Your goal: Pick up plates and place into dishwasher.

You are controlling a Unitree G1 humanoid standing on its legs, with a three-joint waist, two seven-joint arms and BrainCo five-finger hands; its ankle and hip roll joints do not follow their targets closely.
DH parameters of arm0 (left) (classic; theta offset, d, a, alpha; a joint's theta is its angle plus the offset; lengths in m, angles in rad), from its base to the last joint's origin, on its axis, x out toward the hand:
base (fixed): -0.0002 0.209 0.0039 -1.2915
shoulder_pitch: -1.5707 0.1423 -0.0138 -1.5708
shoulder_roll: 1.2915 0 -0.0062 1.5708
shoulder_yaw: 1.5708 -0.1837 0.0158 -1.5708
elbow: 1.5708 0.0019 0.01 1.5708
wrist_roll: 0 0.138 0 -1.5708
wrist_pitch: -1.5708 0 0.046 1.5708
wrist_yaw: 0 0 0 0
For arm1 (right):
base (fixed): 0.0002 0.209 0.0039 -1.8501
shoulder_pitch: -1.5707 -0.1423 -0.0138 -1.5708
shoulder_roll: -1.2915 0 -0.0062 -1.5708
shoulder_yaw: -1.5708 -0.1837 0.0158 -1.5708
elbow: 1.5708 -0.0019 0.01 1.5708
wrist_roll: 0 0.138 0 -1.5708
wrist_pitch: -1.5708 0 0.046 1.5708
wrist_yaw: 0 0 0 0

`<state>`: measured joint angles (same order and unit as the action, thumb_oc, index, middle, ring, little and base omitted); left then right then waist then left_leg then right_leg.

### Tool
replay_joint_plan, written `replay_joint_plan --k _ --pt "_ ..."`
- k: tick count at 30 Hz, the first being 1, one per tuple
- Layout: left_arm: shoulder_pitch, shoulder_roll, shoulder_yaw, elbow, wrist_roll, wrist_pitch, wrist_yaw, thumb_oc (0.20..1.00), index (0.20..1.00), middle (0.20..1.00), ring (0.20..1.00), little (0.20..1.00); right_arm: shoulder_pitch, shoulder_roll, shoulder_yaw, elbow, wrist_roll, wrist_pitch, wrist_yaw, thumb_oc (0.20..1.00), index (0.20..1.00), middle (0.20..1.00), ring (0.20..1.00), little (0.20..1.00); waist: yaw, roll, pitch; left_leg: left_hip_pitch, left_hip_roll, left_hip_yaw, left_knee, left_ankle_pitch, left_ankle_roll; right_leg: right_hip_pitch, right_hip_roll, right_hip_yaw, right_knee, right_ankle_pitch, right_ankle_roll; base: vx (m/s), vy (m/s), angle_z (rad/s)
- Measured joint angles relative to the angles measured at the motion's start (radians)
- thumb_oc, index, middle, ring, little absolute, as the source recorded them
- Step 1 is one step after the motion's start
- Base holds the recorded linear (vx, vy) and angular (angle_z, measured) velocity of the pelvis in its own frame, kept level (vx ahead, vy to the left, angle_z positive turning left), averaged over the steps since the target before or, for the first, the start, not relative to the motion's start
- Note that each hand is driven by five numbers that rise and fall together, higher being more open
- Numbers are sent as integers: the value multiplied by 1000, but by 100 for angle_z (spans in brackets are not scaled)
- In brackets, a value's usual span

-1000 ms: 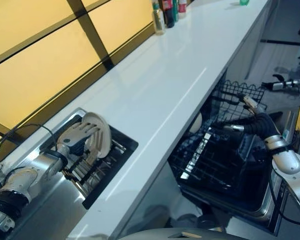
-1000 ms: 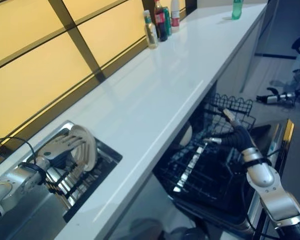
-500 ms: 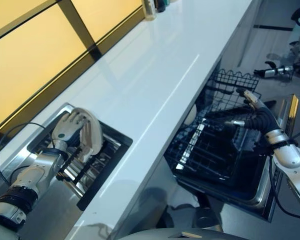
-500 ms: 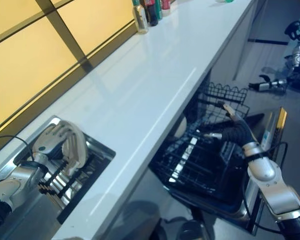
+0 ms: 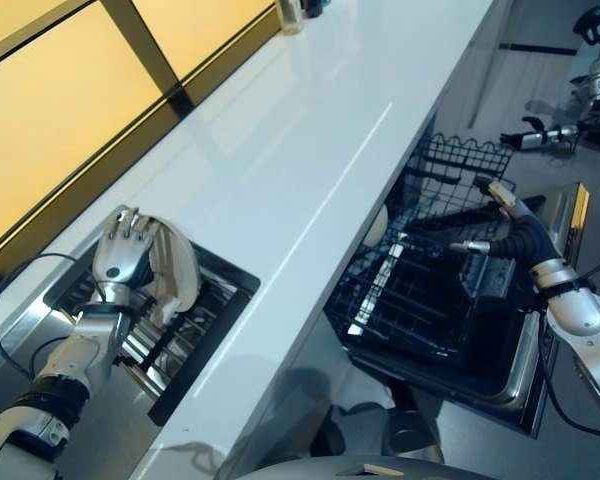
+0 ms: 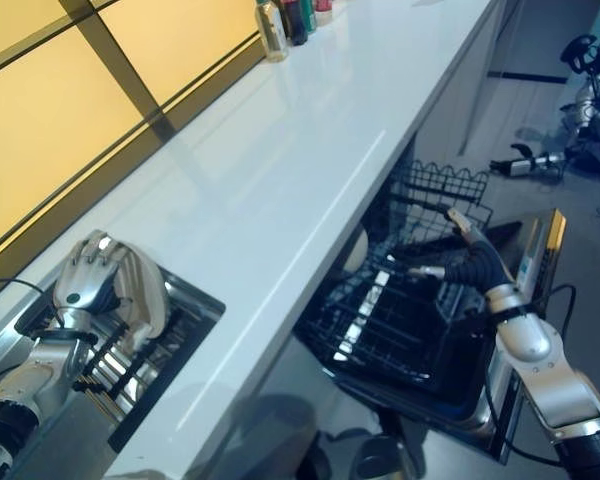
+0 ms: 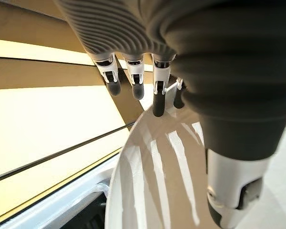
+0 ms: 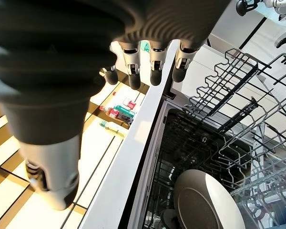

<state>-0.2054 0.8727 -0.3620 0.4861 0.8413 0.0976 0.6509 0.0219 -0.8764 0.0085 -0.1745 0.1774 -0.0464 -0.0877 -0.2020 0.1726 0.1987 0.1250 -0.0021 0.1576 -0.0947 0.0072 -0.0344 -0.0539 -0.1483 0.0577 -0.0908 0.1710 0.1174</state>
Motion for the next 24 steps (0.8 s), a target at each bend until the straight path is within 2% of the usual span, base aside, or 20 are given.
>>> replay_joint_plan --k 3,7,11,15,19,24 --pt "16 0 0 -6 0 1 21 1000 1000 1000 1000 1000 0 0 0 0 0 0 7 1000 1000 1000 1000 1000 0 3 2 1 0 -3 0 0 0 2 0 -3 0 0 0 7 0 1" --pt "28 0 27 -43 0 6 113 1000 1000 1000 1000 1000 0 0 0 0 0 1 7 1000 1000 1000 1000 1000 1 6 3 2 0 -12 0 0 0 7 -2 -12 0 -4 -3 25 9 6" --pt "33 -2 85 -49 -1 49 153 1000 1000 1000 1000 1000 1 0 -2 0 0 2 8 1000 1000 1000 1000 1000 0 9 4 1 1 -15 0 0 0 8 -2 -15 0 -4 -2 5 -10 1" --pt "51 -31 108 -30 -15 95 58 1000 1000 1000 1000 1000 1 1 -15 0 -1 2 9 1000 1000 1000 1000 1000 1 10 4 1 1 -16 0 0 0 8 -2 -15 0 -4 -2 -14 -39 0" --pt "91 -51 106 -19 -40 95 -70 1000 1000 1000 1000 1000 2 2 -32 0 -1 2 9 1000 1000 1000 1000 1000 1 10 4 0 1 -18 0 0 0 8 -2 -16 0 -4 -2 -2 -8 0" --pt "120 -51 109 -10 -52 96 -122 1000 1000 1000 1000 1000 2 2 -41 0 0 3 8 1000 1000 1000 1000 1000 8 11 3 3 1 -26 0 1 1 17 -4 -25 0 -6 -1 1 -4 5"
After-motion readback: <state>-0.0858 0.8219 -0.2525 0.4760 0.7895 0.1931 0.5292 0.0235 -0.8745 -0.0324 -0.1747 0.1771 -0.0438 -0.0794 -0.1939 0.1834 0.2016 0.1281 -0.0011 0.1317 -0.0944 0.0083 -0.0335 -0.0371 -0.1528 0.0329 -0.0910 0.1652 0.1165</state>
